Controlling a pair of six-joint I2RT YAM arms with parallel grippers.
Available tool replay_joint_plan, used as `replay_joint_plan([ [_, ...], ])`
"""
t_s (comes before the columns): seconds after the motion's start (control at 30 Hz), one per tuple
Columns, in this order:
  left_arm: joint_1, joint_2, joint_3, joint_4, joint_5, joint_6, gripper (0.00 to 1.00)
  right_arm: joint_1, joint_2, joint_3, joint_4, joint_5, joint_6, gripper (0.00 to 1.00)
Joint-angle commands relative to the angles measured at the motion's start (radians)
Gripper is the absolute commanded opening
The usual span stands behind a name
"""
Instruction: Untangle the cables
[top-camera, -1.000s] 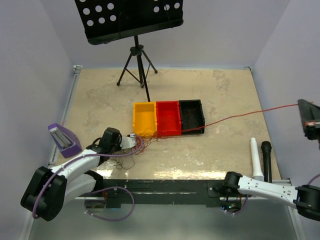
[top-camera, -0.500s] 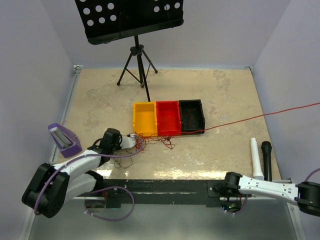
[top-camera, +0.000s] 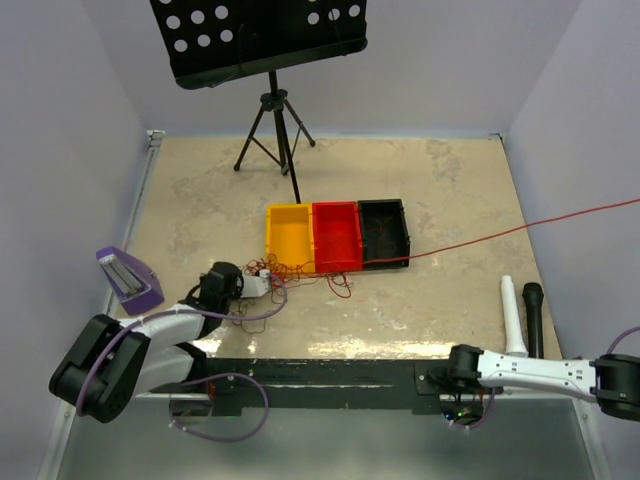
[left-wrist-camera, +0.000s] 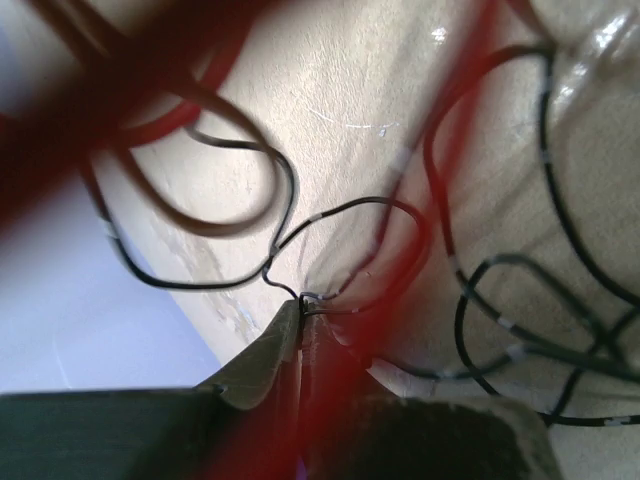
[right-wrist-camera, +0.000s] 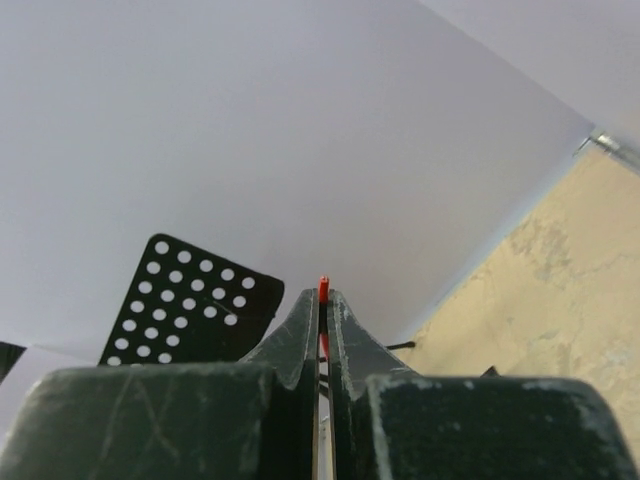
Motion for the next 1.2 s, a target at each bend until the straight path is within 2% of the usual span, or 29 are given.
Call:
replay_joint_plan([
  [0.0, 0.011, -0.004, 0.050, -0.268, 0.048, -0.067, 0.00, 0.104, 0.034, -0.043, -0.447, -0.030, 0.543, 0.00],
  [0.03, 0.011, -0.025, 0.070, -0.306, 0.063, -0.082, 0.00, 0.128, 0.046, -0.100, -0.550, -0.050, 0.690, 0.00],
  [0.1, 0.011, -0.077, 0.104, -0.374, 0.099, -0.098, 0.00, 0.164, 0.066, -0.267, -0.646, -0.102, 0.881, 0.00],
  [0.37, 0.011, -0.210, 0.150, -0.526, 0.145, -0.098, 0.00, 0.168, 0.199, -0.764, -0.582, -0.409, 1.153, 0.00],
  [0.53, 0.011, -0.233, 0.143, -0.546, 0.148, -0.096, 0.00, 0.168, 0.274, -1.025, -0.368, -0.592, 1.196, 0.00],
  [0.7, 0.011, -0.240, 0.144, -0.554, 0.143, -0.087, 0.00, 0.139, 0.423, -1.140, -0.260, -0.666, 1.182, 0.01],
  [0.77, 0.011, -0.239, 0.144, -0.555, 0.142, -0.086, 0.00, 0.107, 0.474, -1.166, -0.182, -0.704, 1.117, 0.20],
  [0.83, 0.011, -0.242, 0.147, -0.558, 0.142, -0.087, 0.00, 0.051, 0.503, -1.204, -0.069, -0.770, 1.014, 0.50],
  [0.9, 0.011, -0.249, 0.150, -0.561, 0.142, -0.087, 0.00, -0.012, 0.526, -1.229, 0.045, -0.833, 0.908, 0.64],
  [0.97, 0.011, -0.254, 0.147, -0.561, 0.142, -0.087, 0.00, -0.078, 0.563, -1.238, 0.137, -0.906, 0.801, 0.71],
  [1.17, 0.011, -0.248, 0.126, -0.535, 0.133, -0.083, 0.00, -0.175, 0.754, -1.180, 0.228, -1.077, 0.590, 0.76],
])
